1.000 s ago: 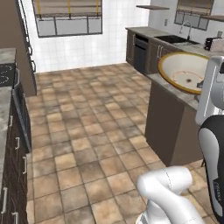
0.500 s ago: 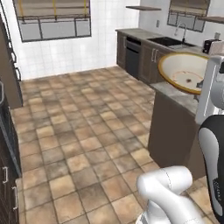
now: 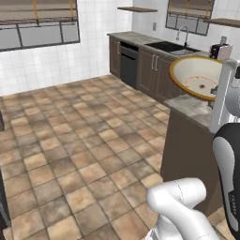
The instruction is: Move the bowls from the cabinet to the plates on the dining table.
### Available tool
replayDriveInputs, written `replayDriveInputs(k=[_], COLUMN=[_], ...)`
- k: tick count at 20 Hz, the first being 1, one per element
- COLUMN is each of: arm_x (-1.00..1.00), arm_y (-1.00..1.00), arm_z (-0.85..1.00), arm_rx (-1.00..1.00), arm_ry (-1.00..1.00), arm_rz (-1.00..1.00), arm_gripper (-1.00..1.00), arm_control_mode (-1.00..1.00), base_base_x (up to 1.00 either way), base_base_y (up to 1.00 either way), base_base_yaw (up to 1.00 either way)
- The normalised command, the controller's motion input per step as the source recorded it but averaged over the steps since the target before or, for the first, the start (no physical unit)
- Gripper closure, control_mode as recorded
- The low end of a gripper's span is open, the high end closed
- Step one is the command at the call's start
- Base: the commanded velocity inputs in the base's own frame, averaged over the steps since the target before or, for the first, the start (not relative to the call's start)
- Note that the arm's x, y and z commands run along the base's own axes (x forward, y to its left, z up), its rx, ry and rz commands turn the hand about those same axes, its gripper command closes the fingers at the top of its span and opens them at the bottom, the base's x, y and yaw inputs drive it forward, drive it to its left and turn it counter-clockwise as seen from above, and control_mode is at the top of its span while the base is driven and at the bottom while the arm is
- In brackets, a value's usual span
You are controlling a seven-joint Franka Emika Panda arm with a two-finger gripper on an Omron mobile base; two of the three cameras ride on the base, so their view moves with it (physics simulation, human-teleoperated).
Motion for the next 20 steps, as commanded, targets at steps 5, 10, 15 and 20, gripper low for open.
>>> replayDriveInputs(k=[5, 10, 15, 20], arm_x=[0.0, 0.0, 0.0, 0.0], arm_y=[0.0, 0.0, 0.0, 0.0], arm_z=[0.0, 0.0, 0.0, 0.0], arm_rx=[0.0, 0.0, 0.0, 0.0], arm_ry=[0.0, 0.0, 0.0, 0.0], arm_rz=[0.0, 0.0, 0.0, 0.0], arm_gripper=[1.0, 1.0, 1.0, 1.0], arm_control_mode=[1.0, 1.0, 1.0, 1.0], base_base_x=[0.73, 0.73, 0.73, 0.73], base_base_y=[0.43, 0.43, 0.43, 0.43], base_base_yaw=[-0.26, -0.26, -0.26, -0.26])
